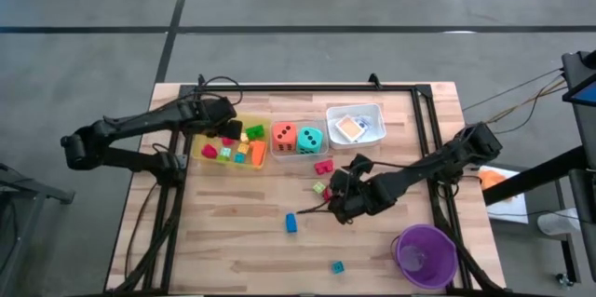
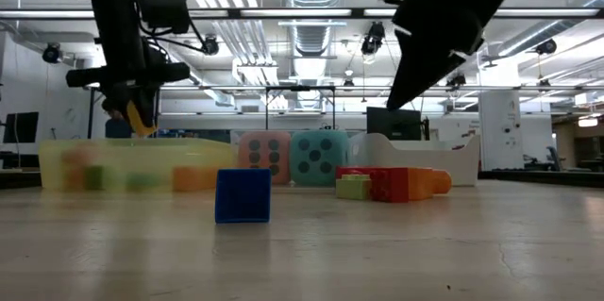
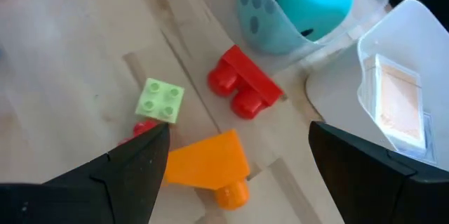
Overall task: Pick & Place Toys
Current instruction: Put the yellow game piece into the yellow bin
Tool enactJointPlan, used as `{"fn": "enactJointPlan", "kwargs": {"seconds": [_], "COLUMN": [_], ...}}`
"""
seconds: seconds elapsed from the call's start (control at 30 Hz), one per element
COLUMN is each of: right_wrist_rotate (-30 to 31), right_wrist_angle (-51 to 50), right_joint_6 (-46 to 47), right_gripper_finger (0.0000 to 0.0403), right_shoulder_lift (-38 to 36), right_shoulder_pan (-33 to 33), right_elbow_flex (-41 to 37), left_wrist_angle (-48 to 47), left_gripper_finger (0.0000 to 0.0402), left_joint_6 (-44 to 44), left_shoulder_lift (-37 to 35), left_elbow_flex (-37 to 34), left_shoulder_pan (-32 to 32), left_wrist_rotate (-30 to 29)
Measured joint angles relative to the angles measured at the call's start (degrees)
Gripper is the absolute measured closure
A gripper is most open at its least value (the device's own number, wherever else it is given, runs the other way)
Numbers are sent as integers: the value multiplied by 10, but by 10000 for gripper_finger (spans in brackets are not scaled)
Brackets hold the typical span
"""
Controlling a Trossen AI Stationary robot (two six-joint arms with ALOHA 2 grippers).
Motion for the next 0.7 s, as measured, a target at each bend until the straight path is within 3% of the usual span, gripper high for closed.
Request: {"fn": "enactJointPlan", "kwargs": {"seconds": [0.43,0.7], "right_wrist_rotate": [-21,-20], "right_wrist_angle": [4,11], "right_joint_6": [-7,-8], "right_gripper_finger": [65,65], "right_shoulder_lift": [-1,3], "right_shoulder_pan": [23,20], "right_elbow_flex": [38,37], "left_wrist_angle": [-51,-51], "left_gripper_finger": [321,305], "left_joint_6": [12,35], "left_shoulder_lift": [91,107], "left_elbow_flex": [-4,-4], "left_shoulder_pan": [12,32], "left_wrist_rotate": [-48,-69]}}
